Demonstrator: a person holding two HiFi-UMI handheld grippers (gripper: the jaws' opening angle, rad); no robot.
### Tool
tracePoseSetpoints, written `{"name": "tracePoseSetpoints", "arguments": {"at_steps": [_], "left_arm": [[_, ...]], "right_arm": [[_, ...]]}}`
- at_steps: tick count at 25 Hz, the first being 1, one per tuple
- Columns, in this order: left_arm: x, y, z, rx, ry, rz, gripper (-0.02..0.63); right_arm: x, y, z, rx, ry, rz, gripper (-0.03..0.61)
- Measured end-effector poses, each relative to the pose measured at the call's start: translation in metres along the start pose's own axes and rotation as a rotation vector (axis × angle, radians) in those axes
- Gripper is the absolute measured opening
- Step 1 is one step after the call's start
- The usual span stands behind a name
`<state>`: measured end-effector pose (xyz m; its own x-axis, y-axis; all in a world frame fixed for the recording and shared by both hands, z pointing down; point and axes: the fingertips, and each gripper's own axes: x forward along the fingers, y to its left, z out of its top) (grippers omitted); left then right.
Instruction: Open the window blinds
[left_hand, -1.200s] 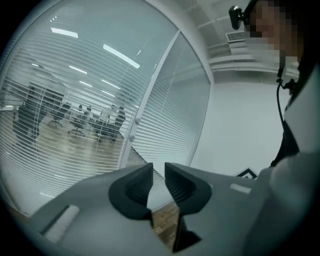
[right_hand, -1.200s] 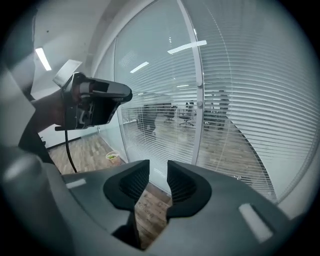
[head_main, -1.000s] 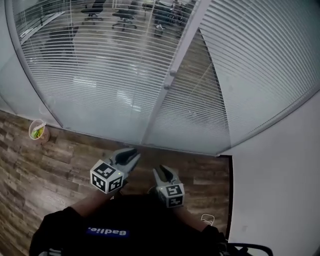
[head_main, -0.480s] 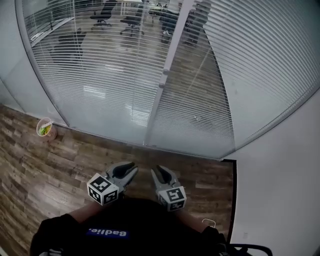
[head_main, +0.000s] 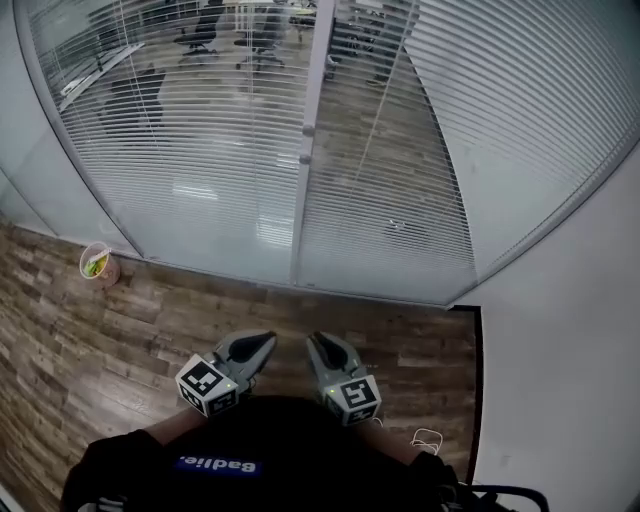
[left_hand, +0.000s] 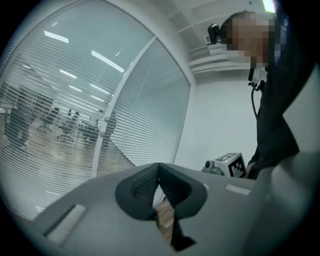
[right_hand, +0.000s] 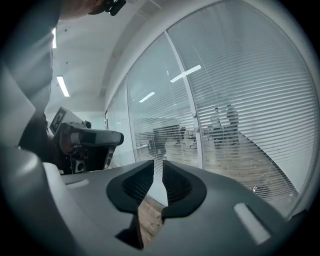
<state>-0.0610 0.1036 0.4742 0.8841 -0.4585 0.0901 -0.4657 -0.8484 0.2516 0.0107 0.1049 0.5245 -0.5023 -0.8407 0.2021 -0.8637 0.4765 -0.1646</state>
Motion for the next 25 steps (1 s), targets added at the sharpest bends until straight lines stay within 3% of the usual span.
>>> {"name": "tracePoseSetpoints", "arguments": {"at_steps": [5, 9, 25], "left_arm": [[0.004, -0.007, 0.007, 0.045, -0.004, -0.077, -0.002], [-0.003, 0.013, 0.007, 0.021, -0.018, -0.066, 0.0], [-0.016, 0.016, 0.008, 0.016, -0.012, -0.103, 0.0]], "right_arm": [[-0.005, 0.004, 0.022, -0.052, -0.058, -0.041, 0.043], [0.0, 0.008, 0.031, -0.092, -0.09, -0.039, 0.003], [0.01, 0.026, 0.025, -0.103, -0.065, -0.065, 0.003]]}}
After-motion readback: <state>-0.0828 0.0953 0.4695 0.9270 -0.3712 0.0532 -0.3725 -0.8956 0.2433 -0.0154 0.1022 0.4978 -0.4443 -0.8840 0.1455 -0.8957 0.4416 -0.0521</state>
